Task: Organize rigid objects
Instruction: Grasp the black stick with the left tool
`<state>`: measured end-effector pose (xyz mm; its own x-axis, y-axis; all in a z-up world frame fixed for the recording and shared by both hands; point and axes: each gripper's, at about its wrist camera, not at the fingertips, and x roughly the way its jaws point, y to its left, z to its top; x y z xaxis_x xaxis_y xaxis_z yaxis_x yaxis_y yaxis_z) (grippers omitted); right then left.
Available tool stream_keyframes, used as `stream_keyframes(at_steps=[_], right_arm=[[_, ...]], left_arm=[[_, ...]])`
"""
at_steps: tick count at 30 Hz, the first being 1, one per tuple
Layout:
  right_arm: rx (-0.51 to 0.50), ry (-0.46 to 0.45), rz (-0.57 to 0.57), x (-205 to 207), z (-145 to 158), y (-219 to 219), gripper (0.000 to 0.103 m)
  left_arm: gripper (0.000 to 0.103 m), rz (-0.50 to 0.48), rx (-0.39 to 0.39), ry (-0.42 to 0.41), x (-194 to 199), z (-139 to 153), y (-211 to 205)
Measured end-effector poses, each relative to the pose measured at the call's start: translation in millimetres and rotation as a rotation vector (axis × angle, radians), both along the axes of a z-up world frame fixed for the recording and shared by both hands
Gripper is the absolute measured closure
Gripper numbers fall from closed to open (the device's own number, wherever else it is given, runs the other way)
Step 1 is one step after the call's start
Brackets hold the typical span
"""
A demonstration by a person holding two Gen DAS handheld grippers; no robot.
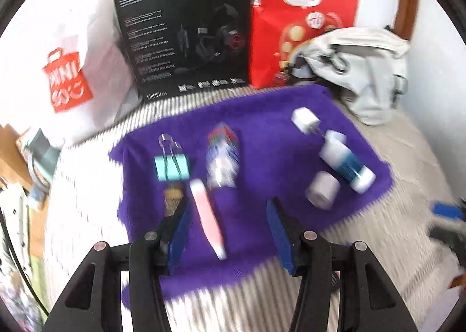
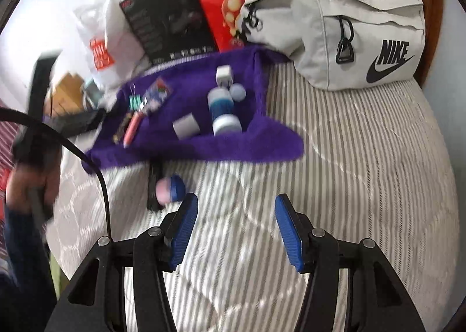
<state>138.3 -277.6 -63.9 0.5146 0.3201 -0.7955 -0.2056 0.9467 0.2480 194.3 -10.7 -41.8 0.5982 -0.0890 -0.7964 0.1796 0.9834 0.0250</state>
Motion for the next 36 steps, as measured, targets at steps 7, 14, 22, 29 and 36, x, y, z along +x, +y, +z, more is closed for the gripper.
stream_keyframes(at_steps=[7, 14, 22, 29, 36], right_arm=[[-0.017, 0.009, 0.008, 19, -9, -1, 0.048], [-0.010, 0.040, 0.032, -1, -17, 1, 0.048], [0.053, 0.040, -0.021, -37, -8, -12, 0.048], [0.039, 0.041, 0.001, -42, -9, -7, 0.048], [0.022, 0.065, 0.036, -37, -21, 5, 0.048]], left_arm=[[0.052, 0.017, -0.088, 0.089, -45, -31, -11], [0.052, -0.004, -0.118, 0.105, -49, -51, -32], [0.052, 0.020, -0.072, 0.133, -34, -68, -52], [0.052, 0.047, -0.024, 0.143, -31, -76, -70], [0.050, 0.049, 0.035, 0.126, -43, -77, -49]])
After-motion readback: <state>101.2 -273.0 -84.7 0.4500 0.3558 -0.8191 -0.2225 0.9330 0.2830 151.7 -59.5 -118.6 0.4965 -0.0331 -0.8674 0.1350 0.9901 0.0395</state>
